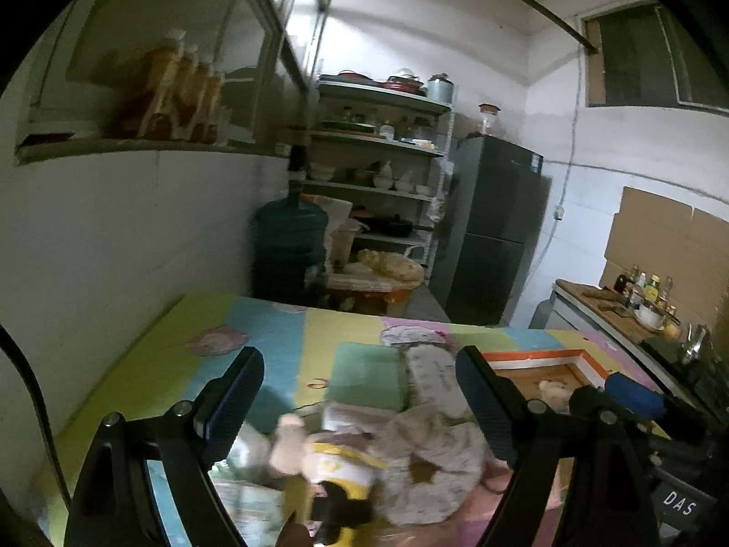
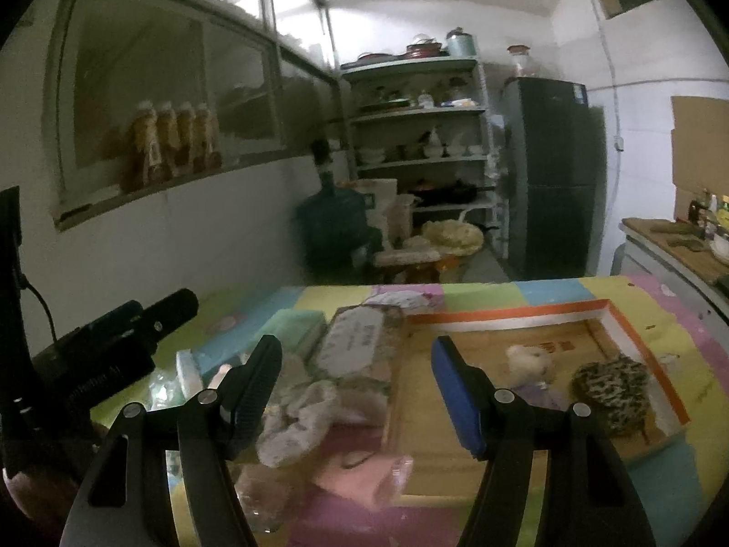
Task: Organize soft objects
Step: 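Move both tools back over the remaining soft items on the mat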
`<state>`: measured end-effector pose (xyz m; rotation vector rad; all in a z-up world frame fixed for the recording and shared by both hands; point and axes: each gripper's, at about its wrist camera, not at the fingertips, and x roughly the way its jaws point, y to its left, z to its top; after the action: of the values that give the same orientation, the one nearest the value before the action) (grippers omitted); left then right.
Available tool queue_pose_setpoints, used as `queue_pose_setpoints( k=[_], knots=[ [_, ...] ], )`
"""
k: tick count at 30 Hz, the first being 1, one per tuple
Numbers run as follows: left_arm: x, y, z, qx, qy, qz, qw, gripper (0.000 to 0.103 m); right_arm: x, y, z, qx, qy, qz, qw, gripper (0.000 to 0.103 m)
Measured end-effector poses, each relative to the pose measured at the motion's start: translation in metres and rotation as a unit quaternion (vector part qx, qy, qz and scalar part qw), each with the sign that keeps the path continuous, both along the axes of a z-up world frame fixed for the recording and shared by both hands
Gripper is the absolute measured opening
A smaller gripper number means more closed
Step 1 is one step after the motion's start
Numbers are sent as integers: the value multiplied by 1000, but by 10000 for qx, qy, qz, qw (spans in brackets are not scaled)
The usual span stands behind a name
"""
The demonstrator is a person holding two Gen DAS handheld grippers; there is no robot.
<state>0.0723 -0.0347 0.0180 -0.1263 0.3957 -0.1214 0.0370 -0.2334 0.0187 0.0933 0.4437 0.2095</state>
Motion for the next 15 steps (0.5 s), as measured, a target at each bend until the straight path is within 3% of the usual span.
queue_pose_setpoints(
  k=[15],
  knots=[
    [-20, 64, -27, -49, 119, 371, 9992, 86, 26, 46, -48, -20, 689, 229, 9974, 70]
  ],
)
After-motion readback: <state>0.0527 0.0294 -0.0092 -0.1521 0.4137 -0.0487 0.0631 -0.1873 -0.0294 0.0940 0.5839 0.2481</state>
